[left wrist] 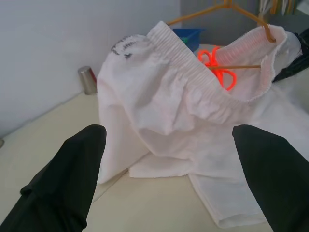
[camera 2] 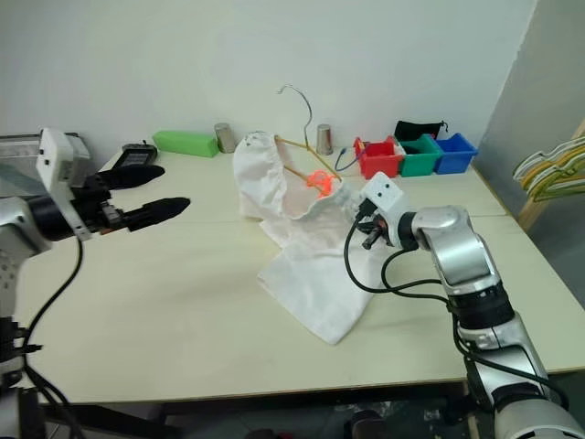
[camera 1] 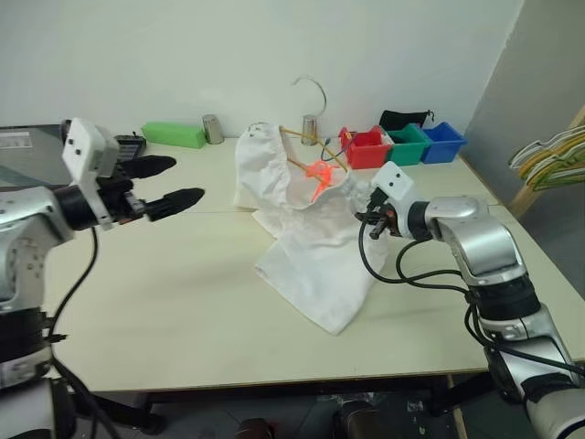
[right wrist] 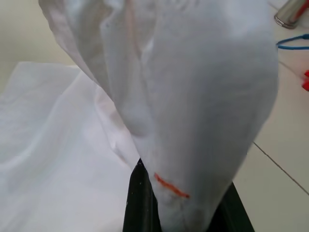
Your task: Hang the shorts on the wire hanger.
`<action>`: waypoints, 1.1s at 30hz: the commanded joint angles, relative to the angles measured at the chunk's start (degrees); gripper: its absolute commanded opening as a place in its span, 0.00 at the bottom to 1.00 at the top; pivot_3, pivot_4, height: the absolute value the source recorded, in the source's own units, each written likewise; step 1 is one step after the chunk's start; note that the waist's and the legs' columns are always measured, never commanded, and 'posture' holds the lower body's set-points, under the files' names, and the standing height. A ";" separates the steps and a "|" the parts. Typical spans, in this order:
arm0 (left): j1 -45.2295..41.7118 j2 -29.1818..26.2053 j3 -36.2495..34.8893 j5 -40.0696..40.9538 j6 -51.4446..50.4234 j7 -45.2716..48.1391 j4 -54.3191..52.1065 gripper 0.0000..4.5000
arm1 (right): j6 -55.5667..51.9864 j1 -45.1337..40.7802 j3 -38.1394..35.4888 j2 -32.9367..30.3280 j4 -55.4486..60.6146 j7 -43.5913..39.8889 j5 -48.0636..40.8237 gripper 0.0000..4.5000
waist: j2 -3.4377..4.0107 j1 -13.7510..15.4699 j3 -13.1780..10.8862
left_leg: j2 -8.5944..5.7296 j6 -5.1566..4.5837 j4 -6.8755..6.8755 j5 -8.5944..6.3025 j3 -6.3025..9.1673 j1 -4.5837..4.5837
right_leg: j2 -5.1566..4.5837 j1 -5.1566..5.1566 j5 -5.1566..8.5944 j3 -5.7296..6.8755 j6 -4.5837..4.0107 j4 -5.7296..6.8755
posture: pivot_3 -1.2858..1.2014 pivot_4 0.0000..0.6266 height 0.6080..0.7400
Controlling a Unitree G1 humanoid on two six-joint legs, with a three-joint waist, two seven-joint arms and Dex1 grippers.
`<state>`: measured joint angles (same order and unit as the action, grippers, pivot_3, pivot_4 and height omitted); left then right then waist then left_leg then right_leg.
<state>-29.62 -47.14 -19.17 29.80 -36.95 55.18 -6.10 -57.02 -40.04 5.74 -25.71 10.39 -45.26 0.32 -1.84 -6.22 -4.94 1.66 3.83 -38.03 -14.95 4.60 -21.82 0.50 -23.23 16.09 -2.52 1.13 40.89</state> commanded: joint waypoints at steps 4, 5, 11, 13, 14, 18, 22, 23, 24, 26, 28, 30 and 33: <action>-5.96 6.24 7.64 4.03 -1.94 -1.44 -4.78 0.99 | -16.69 13.35 -12.83 3.60 30.05 10.47 -1.19 0.00 | -0.01 -0.91 0.23 | 0.00 0.02 0.00 0.00 0.08 -0.10 | 0.00 0.00 -0.05 -0.03 -0.09 -0.05 | 0.42 0.00 1.00; -6.76 6.23 8.32 4.19 -1.98 -0.81 -4.04 0.99 | -18.77 15.12 -13.98 3.92 32.77 11.15 -1.41 0.00 | 0.03 -1.91 0.26 | 0.00 0.02 0.00 0.00 0.03 -0.07 | 0.01 0.00 -0.04 -0.02 -0.07 -0.06 | 0.41 0.00 1.00; -11.52 9.17 13.52 3.70 -0.02 2.47 0.43 0.99 | -29.84 24.82 -19.67 4.13 47.15 14.92 -2.08 0.00 | 0.89 -6.87 1.13 | -0.01 0.01 0.07 0.00 -0.08 0.03 | 0.04 0.02 0.21 -0.08 0.26 -0.06 | 0.36 0.00 1.00; -12.94 11.06 15.21 3.75 0.74 3.44 1.63 0.99 | -31.35 28.13 -21.32 3.08 49.30 15.28 -3.09 0.00 | 1.03 -8.43 1.25 | 0.00 0.00 0.12 -0.01 -0.03 0.04 | 0.06 0.03 0.32 -0.07 0.25 -0.05 | 0.35 0.00 1.00; -13.39 11.73 15.85 3.76 1.08 3.90 2.01 0.99 | -31.70 29.25 -22.07 2.66 49.58 15.53 -3.54 0.00 | 1.06 -9.51 1.29 | 0.02 0.00 0.14 -0.01 0.00 0.03 | 0.08 0.03 0.35 -0.08 0.24 -0.05 | 0.35 0.00 1.00; -15.33 17.09 19.16 3.63 3.23 4.78 3.34 0.99 | -31.12 35.88 -28.28 -0.44 49.61 15.39 -6.89 0.00 | 1.14 -12.72 1.35 | 0.04 -0.03 0.18 -0.03 0.00 0.01 | 0.11 0.03 0.45 -0.12 0.25 -0.08 | 0.33 0.00 1.00; -16.99 24.22 22.76 3.01 5.58 4.60 4.97 0.99 | -35.03 39.11 -36.55 -0.60 49.61 17.78 -8.05 0.00 | 1.20 -15.52 1.42 | 0.02 -0.34 0.18 -0.22 -0.04 -0.03 | 0.09 0.08 0.60 -0.18 0.29 -0.16 | 0.29 0.00 1.00; -17.24 25.78 23.63 2.83 6.13 4.70 5.27 0.99 | -35.47 39.28 -38.39 0.70 49.61 19.16 -7.87 0.00 | 1.21 -16.23 1.43 | 0.01 -0.35 0.18 -0.23 -0.04 -0.03 | 0.08 0.10 0.61 -0.17 0.30 -0.16 | 0.29 0.00 1.00; -17.50 27.02 24.37 2.30 6.88 4.59 5.70 0.99 | -35.48 39.47 -39.66 1.96 49.61 20.86 -7.44 0.00 | 1.22 -17.13 1.44 | 0.01 -0.40 0.19 -0.26 -0.08 -0.02 | 0.08 0.10 0.62 -0.19 0.31 -0.17 | 0.28 0.00 1.00; -18.04 29.55 25.82 1.07 8.80 4.25 6.97 0.99 | -35.48 39.92 -40.67 1.72 49.61 23.17 -8.50 0.00 | 1.28 -18.87 1.52 | 0.03 -0.50 0.20 -0.32 -0.08 -0.03 | 0.09 0.10 0.67 -0.20 0.31 -0.17 | 0.28 0.01 1.00; -18.40 32.02 27.53 -0.69 11.26 3.89 8.22 0.99 | -35.48 40.31 -41.63 1.78 49.61 26.00 -8.54 0.00 | 1.44 -20.74 1.62 | 0.02 -0.69 0.24 -0.43 -0.18 -0.05 | 0.09 0.12 0.77 -0.22 0.30 -0.16 | 0.27 0.01 1.00; -18.82 34.37 28.60 -2.30 13.43 2.88 9.67 0.99 | -35.48 40.51 -42.03 2.01 49.61 28.92 -7.75 0.00 | 1.55 -22.55 1.69 | 0.02 -0.99 0.27 -0.60 -0.23 0.02 | 0.09 0.24 0.94 -0.25 0.28 -0.16 | 0.26 0.01 1.00; -19.12 37.55 30.29 -4.52 16.28 2.13 11.31 0.99 | -35.48 39.08 -42.21 3.61 49.61 33.32 -5.77 0.00 | 1.58 -25.14 1.74 | 0.04 -1.33 0.28 -0.80 -0.21 0.24 | 0.09 0.56 1.20 -0.26 0.23 -0.17 | 0.26 0.01 1.00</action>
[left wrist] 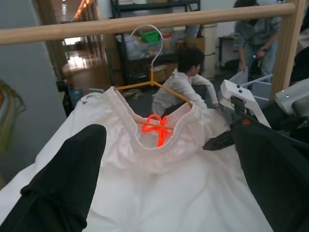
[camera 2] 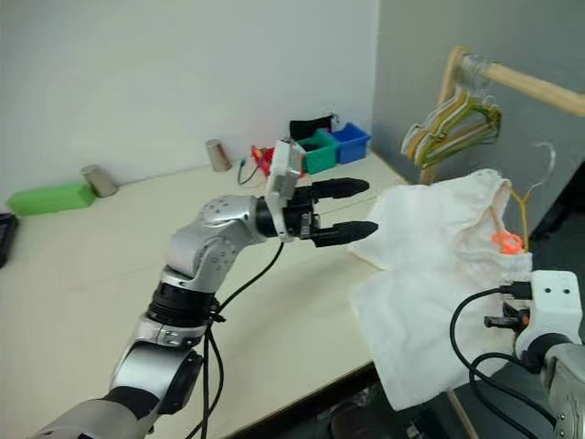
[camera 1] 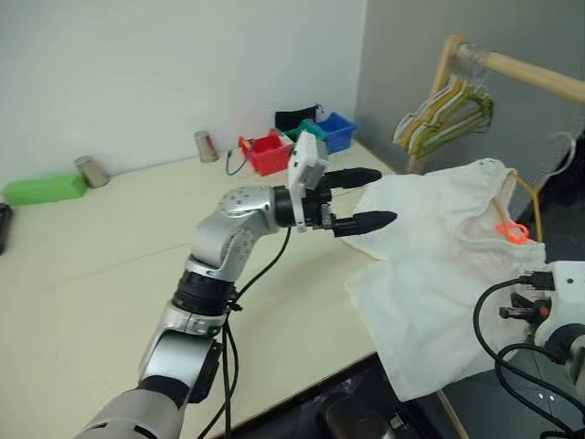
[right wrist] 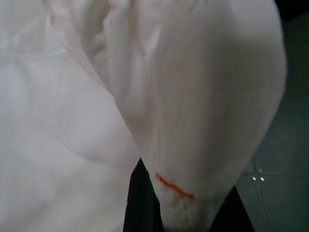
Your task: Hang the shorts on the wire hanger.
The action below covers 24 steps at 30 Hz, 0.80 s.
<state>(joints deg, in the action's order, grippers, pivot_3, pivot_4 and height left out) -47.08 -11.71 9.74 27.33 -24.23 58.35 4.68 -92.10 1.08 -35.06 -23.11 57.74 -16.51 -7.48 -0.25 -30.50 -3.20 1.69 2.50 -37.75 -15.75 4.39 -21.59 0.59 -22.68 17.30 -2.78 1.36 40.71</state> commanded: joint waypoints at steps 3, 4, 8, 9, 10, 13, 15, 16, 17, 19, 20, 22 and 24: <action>-1.88 5.02 2.04 -3.31 5.33 -2.15 1.72 0.99 | -0.40 -4.84 -0.67 2.87 2.26 8.76 4.72 0.00 | -0.02 -2.96 -0.01 | -0.01 -0.56 0.04 -0.36 -0.01 0.61 | -0.02 0.62 0.33 0.00 0.04 -0.05 | 0.26 0.00 1.00; -1.94 5.87 2.29 -3.66 5.75 -2.53 1.93 0.99 | -0.40 -6.25 -0.73 2.96 1.88 9.50 5.40 0.00 | -0.02 -3.36 -0.01 | -0.03 -0.63 0.06 -0.44 -0.03 0.83 | -0.05 0.85 0.50 0.01 0.03 -0.08 | 0.27 0.00 1.00; -2.04 8.52 2.39 -4.55 6.95 -4.44 2.55 0.99 | -0.40 -10.93 -1.26 -0.32 -2.23 10.18 6.57 0.00 | 0.02 -5.63 0.02 | -0.07 -0.65 0.37 -0.47 -0.06 0.97 | -0.12 1.03 0.58 0.02 0.06 -0.37 | 0.27 0.00 1.00; -2.06 9.08 2.28 -4.67 7.02 -4.94 2.58 0.99 | -0.40 -11.91 -1.29 -1.51 -3.35 10.03 6.65 0.00 | 0.02 -5.81 0.02 | -0.09 -0.65 0.52 -0.46 -0.06 1.07 | -0.16 1.14 0.58 0.04 0.07 -0.51 | 0.27 0.00 1.00; -2.06 9.49 2.25 -4.81 7.09 -5.29 2.59 0.99 | -0.40 -12.53 -1.38 -2.30 -4.12 9.81 6.72 0.00 | 0.01 -5.94 0.02 | -0.12 -0.65 0.71 -0.46 -0.06 1.22 | -0.20 1.31 0.58 0.06 0.07 -0.71 | 0.28 0.00 1.00; -2.16 10.38 2.28 -5.40 7.18 -6.37 2.57 0.99 | -0.40 -14.54 -2.05 -4.68 -7.74 9.12 7.02 0.00 | -0.02 -5.95 0.01 | -0.13 -0.66 0.81 -0.47 -0.12 1.41 | -0.22 1.49 0.59 0.02 0.09 -0.87 | 0.29 0.00 1.00; -2.15 10.69 2.00 -5.41 6.82 -7.24 2.28 0.99 | -0.40 -16.78 -3.07 -7.14 -12.27 8.43 6.83 0.00 | -0.05 -5.86 -0.01 | -0.15 -0.66 0.83 -0.47 -0.13 1.51 | -0.23 1.56 0.59 0.01 0.09 -0.87 | 0.29 0.00 1.00; -2.02 10.70 2.05 -5.53 6.76 -7.51 2.05 0.99 | -0.40 -17.48 -3.44 -8.15 -13.88 8.08 6.64 0.00 | -0.06 -5.83 -0.01 | -0.16 -0.65 0.84 -0.47 -0.15 1.58 | -0.24 1.61 0.59 0.01 0.09 -0.87 | 0.29 0.00 1.00; -1.71 10.46 2.22 -5.75 6.74 -7.65 1.75 0.99 | -0.40 -18.93 -5.02 -7.52 -16.14 8.08 6.54 0.00 | -0.07 -5.81 -0.02 | -0.18 -0.65 0.85 -0.47 -0.20 1.62 | -0.25 1.64 0.60 0.03 0.10 -0.89 | 0.29 0.00 1.00; -1.20 10.07 2.47 -6.05 6.69 -7.78 1.18 0.99 | -0.40 -20.23 -6.83 -6.65 -18.57 7.95 6.33 0.00 | -0.10 -5.80 -0.04 | -0.23 -0.65 0.91 -0.47 -0.31 1.69 | -0.30 1.65 0.61 0.04 0.12 -0.91 | 0.30 0.00 1.00; -1.02 9.86 2.50 -6.09 6.59 -7.73 0.94 0.99 | -0.40 -20.62 -7.39 -6.31 -19.37 7.69 6.04 0.00 | -0.09 -5.74 -0.03 | -0.22 -0.65 0.92 -0.47 -0.30 1.68 | -0.29 1.66 0.61 0.03 0.12 -0.94 | 0.30 0.00 1.00; -0.79 9.28 2.66 -6.35 6.53 -7.60 0.60 0.99 | -0.40 -22.00 -8.17 -5.41 -20.79 7.50 5.53 0.00 | -0.09 -5.58 -0.04 | -0.22 -0.65 0.92 -0.47 -0.30 1.68 | -0.30 1.67 0.62 0.01 0.13 -0.95 | 0.30 0.00 1.00; -0.67 8.99 2.74 -6.35 6.48 -7.59 0.36 0.99 | -0.40 -22.91 -8.31 -4.83 -21.42 7.16 4.78 0.00 | -0.08 -5.49 -0.03 | -0.23 -0.65 0.92 -0.47 -0.33 1.68 | -0.30 1.67 0.62 -0.03 0.13 -0.95 | 0.30 0.00 1.00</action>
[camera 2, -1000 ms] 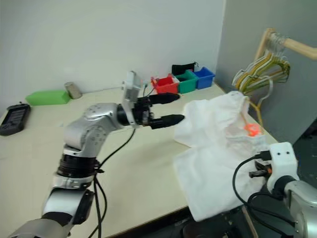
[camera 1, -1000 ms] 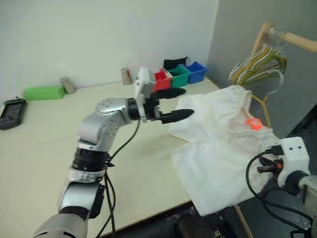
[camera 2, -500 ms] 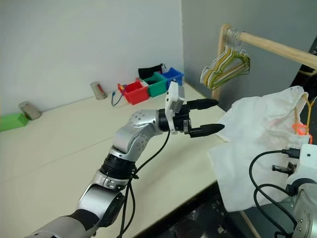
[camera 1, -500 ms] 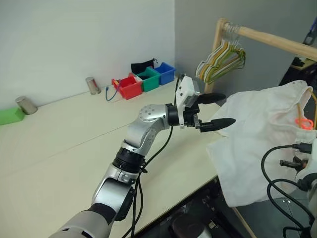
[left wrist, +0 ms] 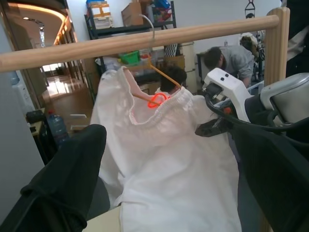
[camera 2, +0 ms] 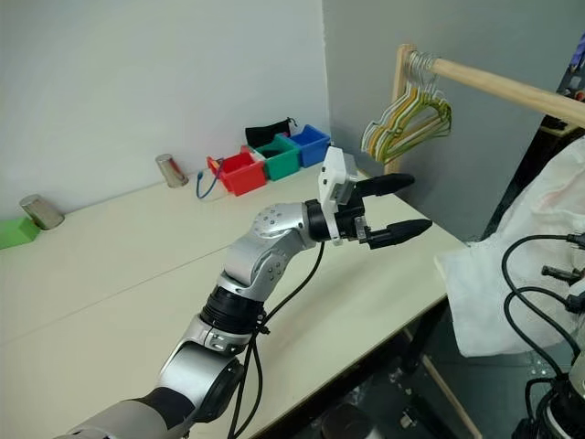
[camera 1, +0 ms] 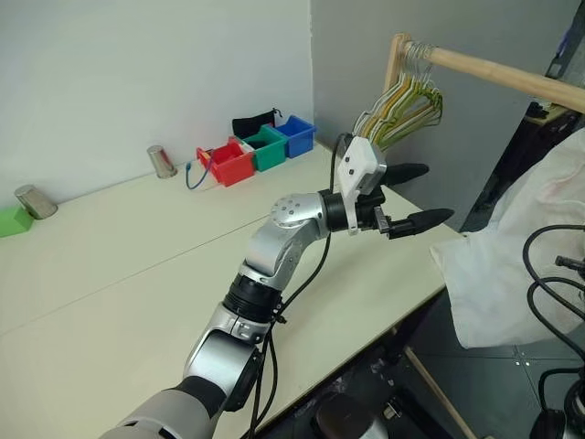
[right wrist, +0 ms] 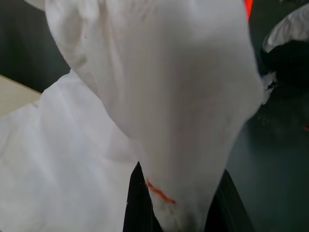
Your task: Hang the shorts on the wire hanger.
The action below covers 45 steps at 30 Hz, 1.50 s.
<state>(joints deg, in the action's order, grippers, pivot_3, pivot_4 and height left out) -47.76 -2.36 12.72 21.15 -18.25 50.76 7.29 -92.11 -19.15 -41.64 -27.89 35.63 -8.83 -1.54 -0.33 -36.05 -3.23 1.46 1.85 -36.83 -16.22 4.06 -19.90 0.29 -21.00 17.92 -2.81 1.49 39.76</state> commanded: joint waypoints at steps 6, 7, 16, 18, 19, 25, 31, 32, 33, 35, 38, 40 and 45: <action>0.57 -0.66 -0.20 -0.28 0.54 -0.47 -2.74 0.99 | -0.39 -3.75 -1.98 3.74 1.20 0.70 -2.29 0.00 | 0.01 0.83 0.01 | -0.01 0.00 -0.01 0.00 -0.02 0.00 | -0.01 0.00 0.00 -0.04 0.01 -0.01 | 0.31 0.00 1.00; 0.68 -0.70 -0.20 -0.34 0.67 -0.51 -2.71 1.00 | -0.39 -3.71 -1.98 3.82 1.30 0.97 -2.30 0.12 | 0.02 1.15 0.01 | -0.01 0.00 0.00 0.00 -0.02 0.00 | -0.01 0.00 0.00 -0.09 0.01 -0.01 | 0.31 0.00 1.00; 0.71 -0.50 -0.60 -0.92 1.49 -0.64 -1.75 1.00 | -0.39 -1.80 -0.03 1.54 2.82 2.82 -1.56 0.55 | 0.01 2.98 0.01 | -0.03 0.01 -0.01 0.00 -0.24 0.04 | -0.01 -0.03 -0.03 -0.51 0.06 -0.02 | 0.31 0.00 1.00; 0.59 -0.43 -0.66 -0.97 1.61 -0.63 -1.51 1.00 | -0.39 -1.48 0.92 0.70 3.48 3.14 -1.40 0.65 | 0.01 2.95 0.01 | -0.06 0.01 -0.01 0.00 -0.30 0.04 | 0.02 -0.03 -0.03 -0.67 0.07 -0.04 | 0.31 0.00 1.00; 0.49 -0.35 -0.65 -0.99 1.61 -0.66 -1.42 1.00 | -0.39 -1.24 1.36 0.19 3.71 3.10 -1.57 0.68 | 0.01 2.96 0.01 | -0.05 0.01 -0.01 0.00 -0.35 0.05 | 0.03 -0.04 -0.04 -0.72 0.09 -0.07 | 0.31 0.00 1.00; -0.24 -0.21 -0.32 -1.37 1.84 -0.20 -0.55 1.00 | -0.39 -0.32 2.29 -0.83 4.42 3.48 -1.86 0.98 | -0.11 2.91 -0.08 | -0.05 0.01 0.03 -0.01 -0.59 0.03 | 0.12 -0.04 -0.15 -1.12 0.28 -0.36 | 0.31 0.05 1.00; 0.80 -0.75 -0.37 -0.65 0.45 -0.02 -2.02 1.00 | -0.39 1.38 2.54 -2.29 6.07 3.46 -1.86 1.00 | -0.46 3.00 -0.39 | -0.12 0.03 0.13 -0.02 -0.82 -0.01 | 0.17 -0.01 -0.26 -1.36 0.47 -0.72 | 0.31 0.09 1.00; 0.92 -0.73 -0.35 -0.58 0.31 -0.14 -2.12 1.00 | -0.39 1.48 2.72 -2.98 6.12 3.50 -1.79 1.00 | -0.49 3.01 -0.42 | -0.12 0.05 0.13 -0.03 -0.86 -0.01 | 0.17 -0.01 -0.27 -1.39 0.50 -0.74 | 0.31 0.09 1.00; 0.97 -0.72 -0.36 -0.53 0.21 -0.22 -2.20 1.00 | -0.39 1.24 2.87 -3.56 6.14 3.84 -1.45 1.00 | -0.52 3.01 -0.45 | -0.12 0.07 0.13 -0.04 -0.88 -0.01 | 0.17 -0.01 -0.29 -1.41 0.53 -0.75 | 0.31 0.09 1.00; 0.89 -0.60 -0.44 -0.48 0.03 -0.36 -2.16 1.00 | -0.39 0.54 3.15 -4.36 5.99 4.54 -0.81 1.00 | -0.66 3.00 -0.60 | -0.12 0.08 0.13 -0.05 -0.96 -0.01 | 0.16 -0.02 -0.32 -1.47 0.59 -0.78 | 0.31 0.09 1.00; 0.81 -0.68 -0.67 -0.29 -0.29 -0.25 -2.23 1.00 | -0.39 -1.60 6.05 -9.56 7.30 5.66 -0.17 1.00 | -0.67 2.97 -0.74 | -0.13 0.09 0.13 -0.06 -0.97 -0.01 | 0.16 -0.02 -0.33 -1.49 0.61 -0.80 | 0.31 0.09 1.00; 0.88 -0.75 -0.72 -0.17 -0.35 -0.11 -2.29 1.00 | -0.39 -1.34 8.42 -14.20 8.15 5.22 -0.51 1.00 | -0.48 3.00 -0.99 | -0.17 0.15 0.12 -0.09 -1.07 0.00 | 0.13 -0.05 -0.33 -1.60 0.62 -0.80 | 0.30 0.09 1.00; 0.98 -0.67 -0.44 -0.27 -0.04 0.28 -1.91 1.00 | -0.39 -2.68 11.07 -20.24 7.88 4.78 -1.31 1.00 | -0.66 2.92 -1.09 | -0.14 0.15 0.16 -0.09 -1.07 0.00 | 0.15 -0.07 -0.32 -1.60 0.65 -0.84 | 0.30 0.08 1.00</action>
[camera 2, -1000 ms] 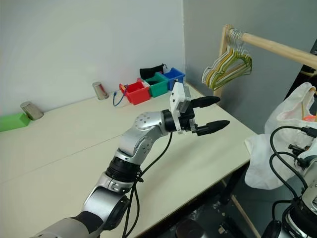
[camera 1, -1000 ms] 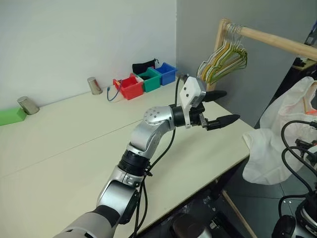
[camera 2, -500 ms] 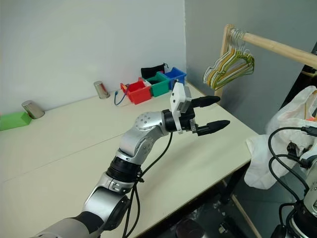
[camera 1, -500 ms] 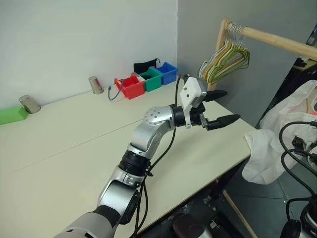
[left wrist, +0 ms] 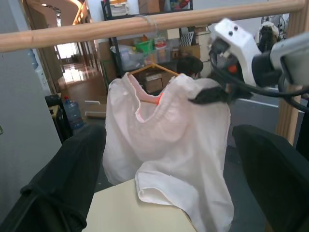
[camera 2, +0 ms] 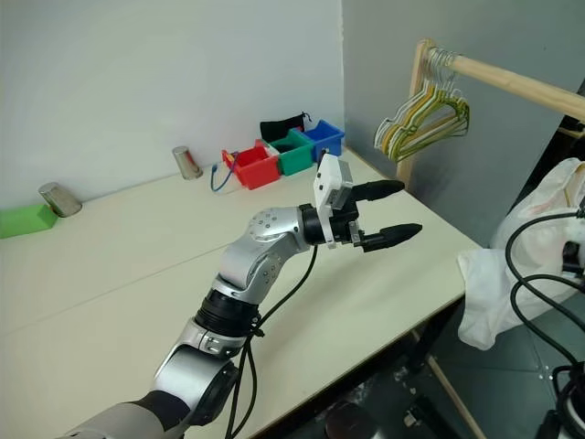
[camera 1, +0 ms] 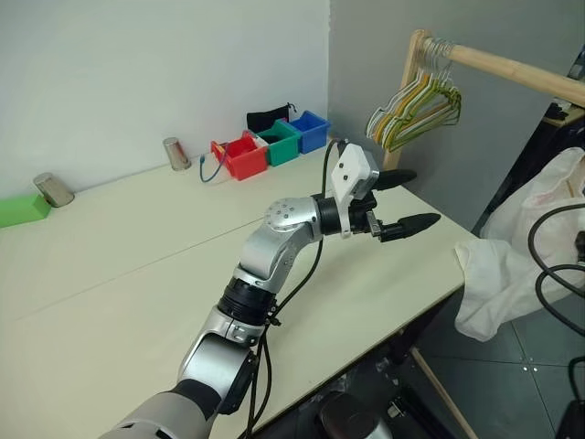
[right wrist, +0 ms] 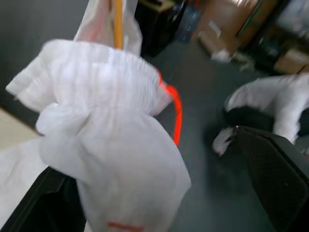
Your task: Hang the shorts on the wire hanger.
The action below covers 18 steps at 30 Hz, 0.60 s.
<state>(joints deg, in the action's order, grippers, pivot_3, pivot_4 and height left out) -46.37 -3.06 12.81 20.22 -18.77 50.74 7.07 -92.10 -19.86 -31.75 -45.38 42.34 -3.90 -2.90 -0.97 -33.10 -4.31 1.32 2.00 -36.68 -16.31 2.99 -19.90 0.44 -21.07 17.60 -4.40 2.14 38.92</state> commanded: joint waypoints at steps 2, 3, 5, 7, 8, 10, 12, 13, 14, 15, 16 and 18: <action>-0.59 0.06 -0.63 0.73 0.38 0.24 -1.78 1.00 | -0.40 -3.32 2.69 -4.49 1.13 -0.23 -0.39 1.00 | -0.02 -0.07 -0.02 | -0.01 0.01 0.00 0.00 -0.05 0.00 | 0.00 -0.01 0.00 -0.04 0.00 0.00 | 0.30 0.07 1.00; -0.62 -0.02 -0.73 0.75 0.38 0.27 -1.75 1.00 | -0.40 -4.10 3.33 -4.43 1.16 -0.01 -0.47 1.00 | 0.03 -0.12 -0.02 | -0.02 0.03 -0.01 -0.02 -0.09 0.00 | -0.01 -0.01 -0.01 -0.09 0.02 0.00 | 0.30 0.07 1.00; -0.55 -0.22 -0.83 0.71 0.41 0.27 -1.82 1.00 | -0.40 -5.10 4.56 -4.38 1.21 0.29 -0.69 1.00 | -0.01 -0.12 -0.03 | -0.05 0.03 -0.01 -0.02 -0.16 0.02 | -0.02 -0.03 -0.03 -0.22 0.05 0.00 | 0.30 0.07 1.00; -0.35 -0.50 -0.89 0.67 0.25 0.17 -2.18 1.00 | -0.40 -5.34 5.04 -2.62 1.27 0.73 -0.62 1.00 | -0.01 0.00 -0.03 | -0.05 0.04 -0.01 -0.02 -0.16 0.01 | -0.02 -0.03 -0.04 -0.41 0.08 -0.01 | 0.31 0.07 1.00; -0.28 -0.66 -0.92 0.66 0.13 0.11 -2.36 1.00 | -0.40 -5.27 5.20 -1.96 1.36 0.91 -0.51 1.00 | -0.01 0.02 -0.03 | -0.05 0.04 -0.01 -0.02 -0.16 0.01 | -0.02 -0.03 -0.04 -0.44 0.08 -0.03 | 0.31 0.07 1.00; -0.20 -0.98 -0.96 0.68 -0.12 -0.07 -2.63 1.00 | -0.40 -5.49 4.78 -0.09 1.41 1.05 -0.61 1.00 | -0.02 0.02 -0.04 | -0.05 0.04 -0.01 -0.02 -0.22 0.01 | -0.01 -0.06 -0.05 -0.53 0.10 -0.03 | 0.31 0.07 1.00; -0.10 -1.29 -0.92 0.75 -0.34 -0.16 -2.85 1.00 | -0.40 -5.43 4.71 0.46 1.47 0.83 -0.76 1.00 | -0.01 0.09 -0.03 | -0.06 0.05 0.00 -0.03 -0.30 0.01 | -0.01 -0.08 -0.06 -0.63 0.15 -0.03 | 0.31 0.07 1.00; -0.02 -1.46 -0.93 0.72 -0.46 -0.24 -3.01 1.00 | -0.40 -5.40 4.34 1.35 1.54 0.77 -0.88 1.00 | -0.01 0.13 -0.04 | -0.05 0.07 -0.01 -0.04 -0.31 0.01 | -0.01 -0.08 -0.07 -0.65 0.18 -0.03 | 0.31 0.07 1.00; 0.06 -1.66 -1.00 0.75 -0.56 -0.23 -3.18 1.00 | -0.40 -5.43 4.16 2.07 1.68 0.81 -0.92 1.00 | 0.01 0.16 -0.03 | -0.07 0.07 -0.01 -0.04 -0.34 0.01 | -0.02 -0.09 -0.07 -0.70 0.19 -0.03 | 0.31 0.08 1.00; 0.15 -1.80 -1.03 0.72 -0.71 -0.28 -3.32 1.00 | -0.40 -5.07 3.57 3.10 1.96 0.76 -1.08 1.00 | -0.01 0.14 -0.03 | -0.10 0.07 -0.01 -0.04 -0.35 0.00 | -0.02 -0.09 -0.06 -0.75 0.22 -0.03 | 0.31 0.08 1.00; 0.34 -2.01 -0.96 0.66 -0.98 -0.31 -3.49 1.00 | -0.40 -4.16 2.64 5.25 2.90 0.74 -1.39 1.00 | -0.05 0.12 -0.06 | -0.08 0.07 -0.01 -0.04 -0.36 0.01 | -0.01 -0.09 -0.07 -0.77 0.25 -0.03 | 0.31 0.08 1.00; 0.64 -2.44 -0.78 0.81 -1.68 -0.07 -3.81 1.00 | -0.40 -2.70 1.41 9.56 4.87 1.17 -1.57 1.00 | -0.11 0.15 -0.09 | -0.09 0.07 -0.02 -0.04 -0.38 0.01 | 0.05 -0.09 -0.10 -0.92 0.30 -0.03 | 0.31 0.09 1.00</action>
<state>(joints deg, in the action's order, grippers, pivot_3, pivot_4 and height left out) -45.62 -4.93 12.81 20.23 -19.77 50.65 6.02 -92.09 -23.75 -28.07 -39.75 43.33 -3.44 -3.77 -1.08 -32.95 -4.40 1.24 2.07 -36.69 -16.35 2.64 -19.90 0.51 -21.16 17.50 -5.33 2.44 38.89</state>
